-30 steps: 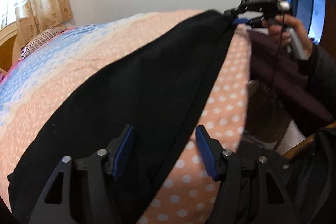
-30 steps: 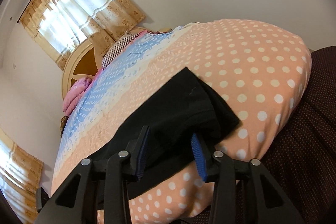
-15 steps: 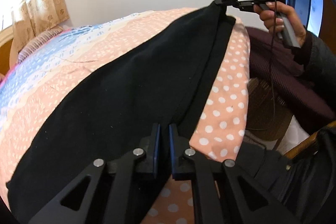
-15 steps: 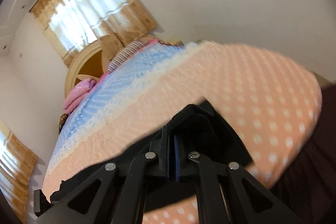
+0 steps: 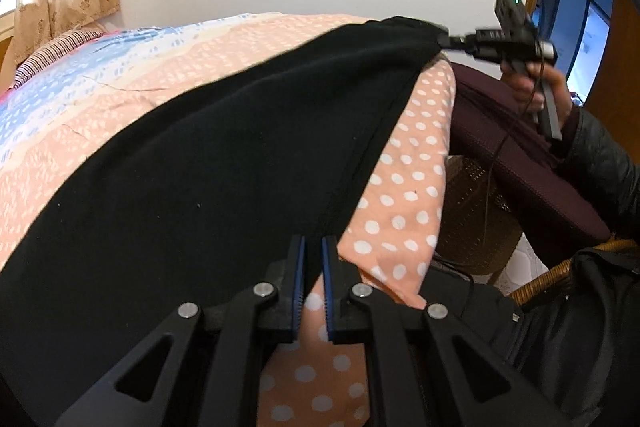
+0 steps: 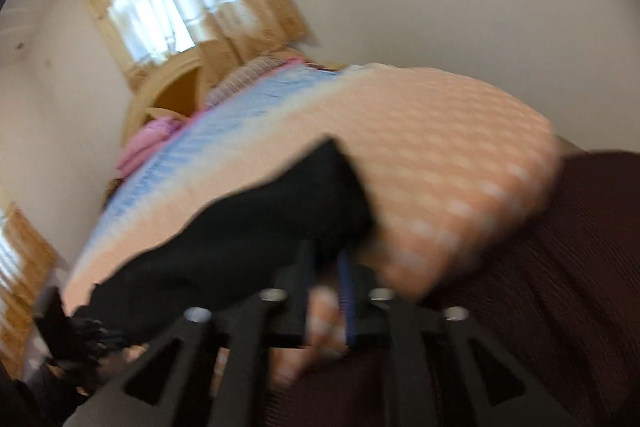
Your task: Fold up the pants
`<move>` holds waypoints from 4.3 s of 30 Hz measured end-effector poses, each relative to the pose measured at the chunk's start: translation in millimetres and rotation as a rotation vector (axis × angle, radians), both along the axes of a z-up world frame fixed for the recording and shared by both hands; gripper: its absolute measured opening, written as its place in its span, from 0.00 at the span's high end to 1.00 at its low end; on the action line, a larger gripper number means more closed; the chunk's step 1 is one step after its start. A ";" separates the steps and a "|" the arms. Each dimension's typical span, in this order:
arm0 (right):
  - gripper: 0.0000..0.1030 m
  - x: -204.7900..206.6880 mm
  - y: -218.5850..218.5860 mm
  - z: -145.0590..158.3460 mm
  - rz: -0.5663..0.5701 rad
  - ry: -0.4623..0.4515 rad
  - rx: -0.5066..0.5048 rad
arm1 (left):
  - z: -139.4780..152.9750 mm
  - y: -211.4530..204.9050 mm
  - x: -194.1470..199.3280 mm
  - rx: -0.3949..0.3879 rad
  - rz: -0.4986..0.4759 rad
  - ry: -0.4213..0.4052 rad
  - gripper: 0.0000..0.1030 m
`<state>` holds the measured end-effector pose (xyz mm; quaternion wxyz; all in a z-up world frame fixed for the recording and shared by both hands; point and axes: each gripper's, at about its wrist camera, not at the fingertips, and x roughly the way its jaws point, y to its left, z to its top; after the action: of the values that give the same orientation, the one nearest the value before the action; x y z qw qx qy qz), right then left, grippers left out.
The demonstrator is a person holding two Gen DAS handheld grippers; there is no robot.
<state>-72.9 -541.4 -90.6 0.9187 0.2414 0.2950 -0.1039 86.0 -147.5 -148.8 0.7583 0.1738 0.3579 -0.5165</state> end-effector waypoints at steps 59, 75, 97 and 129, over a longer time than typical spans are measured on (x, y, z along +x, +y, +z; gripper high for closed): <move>0.61 94.3 145.6 -53.4 0.357 0.145 0.362 | 5.5 5.6 -5.9 -0.001 0.084 -0.074 0.49; 0.76 110.9 160.3 -64.7 0.309 0.109 0.341 | 11.2 -6.7 -6.3 -0.024 0.075 -0.084 0.45; 0.98 93.8 148.2 -33.9 0.323 0.009 0.315 | 12.7 -31.7 -15.1 0.073 0.086 -0.230 0.41; 0.96 14.2 -1.7 -22.1 -0.146 -0.114 0.326 | 20.0 -25.4 -5.8 0.022 0.092 -0.133 0.88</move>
<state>-58.6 -543.1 -112.8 0.8726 0.4133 0.2370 -0.1073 80.2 -172.9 -128.8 0.8013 0.1996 0.3198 -0.4646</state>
